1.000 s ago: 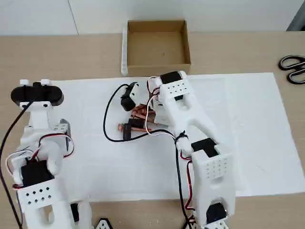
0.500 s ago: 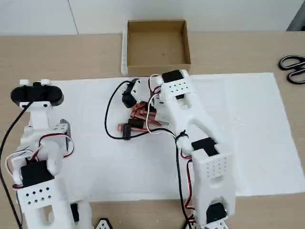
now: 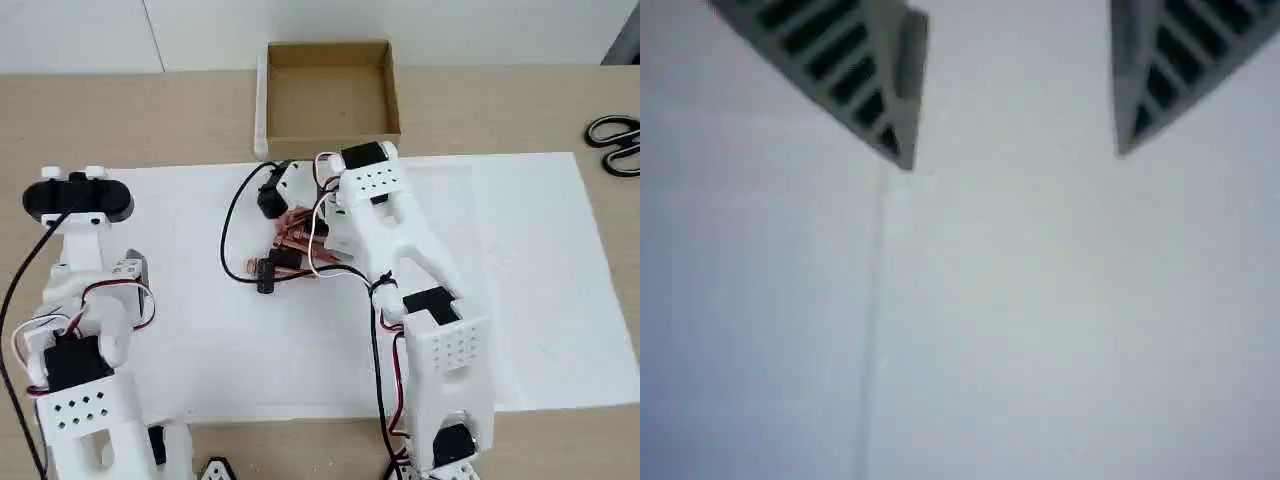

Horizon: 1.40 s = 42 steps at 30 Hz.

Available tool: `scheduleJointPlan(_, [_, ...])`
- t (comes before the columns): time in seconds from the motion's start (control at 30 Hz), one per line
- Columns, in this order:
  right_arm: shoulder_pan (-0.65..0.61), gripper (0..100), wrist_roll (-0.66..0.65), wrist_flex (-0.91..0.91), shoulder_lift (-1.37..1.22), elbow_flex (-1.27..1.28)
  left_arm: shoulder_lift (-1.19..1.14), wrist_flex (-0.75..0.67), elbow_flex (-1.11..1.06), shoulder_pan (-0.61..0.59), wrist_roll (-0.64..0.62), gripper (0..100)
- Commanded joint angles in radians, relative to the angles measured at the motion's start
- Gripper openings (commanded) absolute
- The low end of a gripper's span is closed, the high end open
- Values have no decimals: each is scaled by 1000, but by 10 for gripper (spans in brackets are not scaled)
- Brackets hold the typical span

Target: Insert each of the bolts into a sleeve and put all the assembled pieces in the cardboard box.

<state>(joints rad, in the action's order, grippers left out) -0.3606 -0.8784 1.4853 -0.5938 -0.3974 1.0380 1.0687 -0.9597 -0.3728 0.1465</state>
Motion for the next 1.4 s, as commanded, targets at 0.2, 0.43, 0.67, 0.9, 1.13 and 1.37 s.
scheduleJointPlan(0.2, [38, 99, 130, 27, 94, -57, 0, 3, 24, 0, -9, 126])
scheduleJointPlan(0.43, [133, 99, 463, 124, 94, -144, -6, 3, 24, 5, -6, 126])
scheduleJointPlan(0.67, [157, 99, 624, 220, 96, -183, -9, 3, 31, 118, -5, 126])
scheduleJointPlan(0.9, [154, 99, 773, 232, 105, -183, -233, 2, 114, 167, -9, 126])
scheduleJointPlan(1.13, [153, 99, 801, 232, 188, -180, -506, 2, 268, 265, -11, 126])
scheduleJointPlan(1.37, [156, 99, 792, 239, 189, -178, -615, -28, 363, 354, -112, 126])
